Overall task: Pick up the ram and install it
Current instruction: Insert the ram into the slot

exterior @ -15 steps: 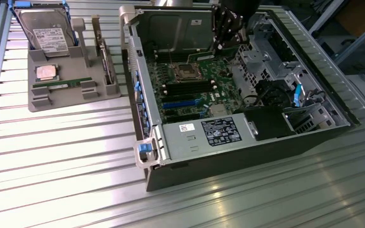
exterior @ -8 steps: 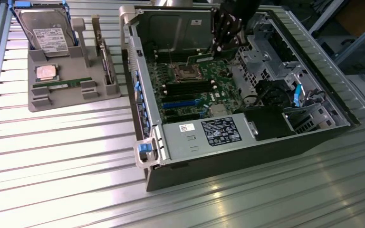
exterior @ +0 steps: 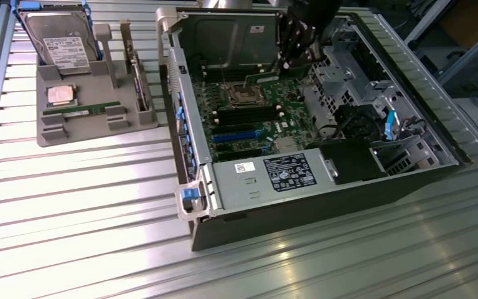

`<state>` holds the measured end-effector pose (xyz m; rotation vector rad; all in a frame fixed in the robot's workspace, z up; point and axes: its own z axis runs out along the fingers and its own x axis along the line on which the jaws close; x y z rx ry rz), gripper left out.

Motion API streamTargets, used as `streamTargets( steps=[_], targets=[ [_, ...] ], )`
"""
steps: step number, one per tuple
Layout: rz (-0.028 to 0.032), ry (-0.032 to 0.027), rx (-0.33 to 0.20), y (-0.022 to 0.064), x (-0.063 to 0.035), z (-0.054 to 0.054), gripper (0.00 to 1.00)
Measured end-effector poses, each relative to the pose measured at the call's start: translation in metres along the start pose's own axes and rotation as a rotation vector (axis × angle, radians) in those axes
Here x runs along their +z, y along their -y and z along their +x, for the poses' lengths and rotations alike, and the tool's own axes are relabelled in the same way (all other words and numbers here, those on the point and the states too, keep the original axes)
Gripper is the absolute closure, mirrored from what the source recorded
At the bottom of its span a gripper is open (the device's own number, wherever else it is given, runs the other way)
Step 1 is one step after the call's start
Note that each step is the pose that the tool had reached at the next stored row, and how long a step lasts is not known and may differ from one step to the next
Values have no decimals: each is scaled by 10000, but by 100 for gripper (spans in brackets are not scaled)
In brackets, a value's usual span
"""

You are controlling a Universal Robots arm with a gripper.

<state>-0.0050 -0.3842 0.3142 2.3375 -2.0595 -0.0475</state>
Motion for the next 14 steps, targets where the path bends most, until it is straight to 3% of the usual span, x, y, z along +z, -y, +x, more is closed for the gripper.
streamTargets(
  steps=[14],
  targets=[
    [0, 0, 0, 3, 86, 0, 88]
  ],
)
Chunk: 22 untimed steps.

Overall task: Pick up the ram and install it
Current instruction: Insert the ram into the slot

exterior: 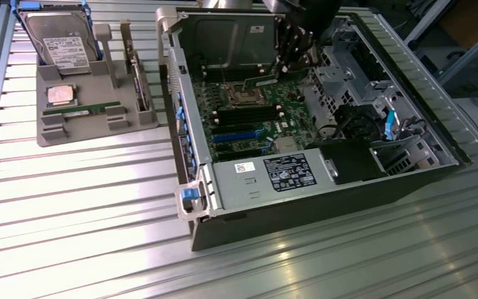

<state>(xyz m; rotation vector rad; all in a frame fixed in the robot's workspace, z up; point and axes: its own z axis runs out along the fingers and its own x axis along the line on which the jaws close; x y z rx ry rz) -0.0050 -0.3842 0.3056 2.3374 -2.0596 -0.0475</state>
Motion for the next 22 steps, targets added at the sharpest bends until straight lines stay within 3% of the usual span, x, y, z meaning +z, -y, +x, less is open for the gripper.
streamTargets(
  steps=[22],
  targets=[
    [0, -1, 0, 5, 123, 1, 88]
  ],
)
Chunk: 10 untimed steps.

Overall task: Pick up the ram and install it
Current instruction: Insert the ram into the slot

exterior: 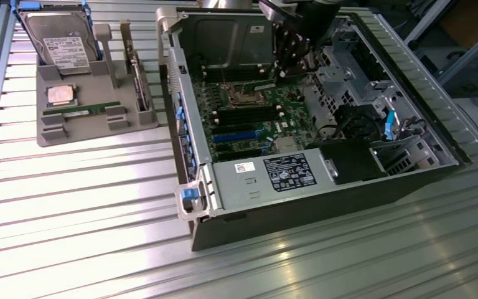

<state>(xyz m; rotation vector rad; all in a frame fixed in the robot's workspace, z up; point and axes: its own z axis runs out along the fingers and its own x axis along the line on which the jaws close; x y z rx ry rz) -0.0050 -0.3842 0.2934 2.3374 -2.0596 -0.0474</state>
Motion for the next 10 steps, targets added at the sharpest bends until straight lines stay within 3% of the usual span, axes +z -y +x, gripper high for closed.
streamTargets(
  steps=[8, 10],
  targets=[
    [-2, -17, 8, -33, 54, -3, 88],
    [-2, -21, 23, -76, 78, -3, 88]
  ],
)
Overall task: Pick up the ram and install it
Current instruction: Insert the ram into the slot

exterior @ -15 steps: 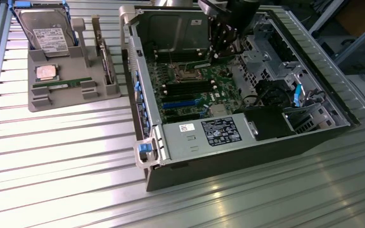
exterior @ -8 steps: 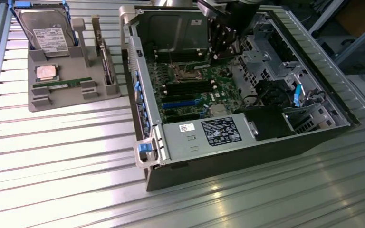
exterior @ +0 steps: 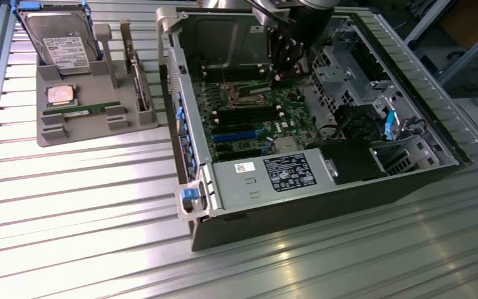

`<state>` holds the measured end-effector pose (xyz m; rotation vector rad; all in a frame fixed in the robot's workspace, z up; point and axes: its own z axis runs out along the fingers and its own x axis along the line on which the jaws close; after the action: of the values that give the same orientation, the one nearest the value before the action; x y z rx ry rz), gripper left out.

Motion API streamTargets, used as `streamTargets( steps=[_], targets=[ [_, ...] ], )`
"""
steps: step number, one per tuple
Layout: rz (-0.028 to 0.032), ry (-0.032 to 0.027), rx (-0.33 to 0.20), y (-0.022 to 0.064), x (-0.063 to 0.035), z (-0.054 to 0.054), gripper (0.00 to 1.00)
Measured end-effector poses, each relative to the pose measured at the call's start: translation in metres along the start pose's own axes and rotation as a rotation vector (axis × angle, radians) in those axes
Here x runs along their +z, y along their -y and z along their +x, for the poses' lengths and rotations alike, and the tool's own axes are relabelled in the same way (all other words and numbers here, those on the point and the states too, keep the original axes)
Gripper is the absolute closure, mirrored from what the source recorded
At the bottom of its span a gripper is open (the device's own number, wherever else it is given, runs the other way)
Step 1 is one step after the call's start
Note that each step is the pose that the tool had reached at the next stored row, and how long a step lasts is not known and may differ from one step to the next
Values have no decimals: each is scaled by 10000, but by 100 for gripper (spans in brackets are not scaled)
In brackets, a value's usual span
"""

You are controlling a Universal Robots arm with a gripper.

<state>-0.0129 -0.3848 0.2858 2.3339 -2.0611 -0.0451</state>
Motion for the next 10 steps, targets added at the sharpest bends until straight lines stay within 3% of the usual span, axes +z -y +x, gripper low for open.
streamTargets(
  steps=[2, 5, 8, 9, 10],
  targets=[
    [-3, -19, 2, -27, 21, -2, 88],
    [-14, -105, 54, -43, 43, -4, 88],
    [-36, -279, 227, -49, 72, 0, 88],
    [-48, -361, 396, -48, 84, -1, 88],
    [-52, -388, 491, -48, 88, -1, 88]
  ],
)
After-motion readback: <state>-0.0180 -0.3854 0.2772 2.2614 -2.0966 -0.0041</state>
